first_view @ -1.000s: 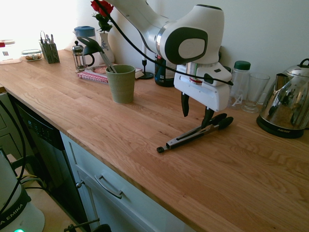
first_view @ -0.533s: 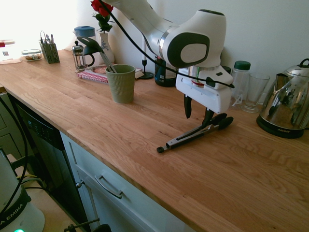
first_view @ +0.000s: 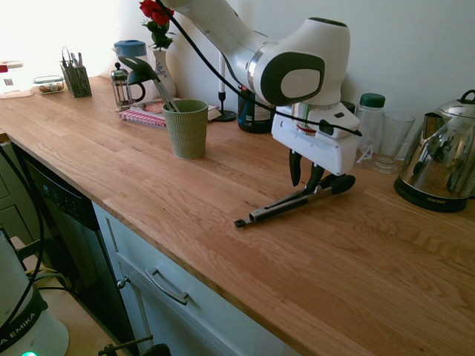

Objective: Put the tongs back in the holder

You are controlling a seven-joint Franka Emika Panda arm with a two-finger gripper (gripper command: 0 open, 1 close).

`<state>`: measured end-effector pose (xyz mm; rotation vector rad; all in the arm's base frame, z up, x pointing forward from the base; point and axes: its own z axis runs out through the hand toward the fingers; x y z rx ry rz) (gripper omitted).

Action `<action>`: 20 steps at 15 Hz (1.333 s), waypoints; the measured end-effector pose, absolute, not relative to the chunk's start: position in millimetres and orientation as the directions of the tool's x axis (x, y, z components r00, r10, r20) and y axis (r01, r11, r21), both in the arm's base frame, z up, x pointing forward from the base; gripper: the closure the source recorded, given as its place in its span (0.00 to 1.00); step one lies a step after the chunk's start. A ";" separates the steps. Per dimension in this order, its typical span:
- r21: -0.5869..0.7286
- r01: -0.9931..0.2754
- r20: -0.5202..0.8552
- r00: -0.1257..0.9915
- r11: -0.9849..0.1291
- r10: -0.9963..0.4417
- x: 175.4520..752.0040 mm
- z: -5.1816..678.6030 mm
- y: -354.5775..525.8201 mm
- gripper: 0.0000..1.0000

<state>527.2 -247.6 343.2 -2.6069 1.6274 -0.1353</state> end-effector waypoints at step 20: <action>-0.207 -0.813 0.070 0.542 -0.543 -0.838 516.2 501.4 -215.0 1.00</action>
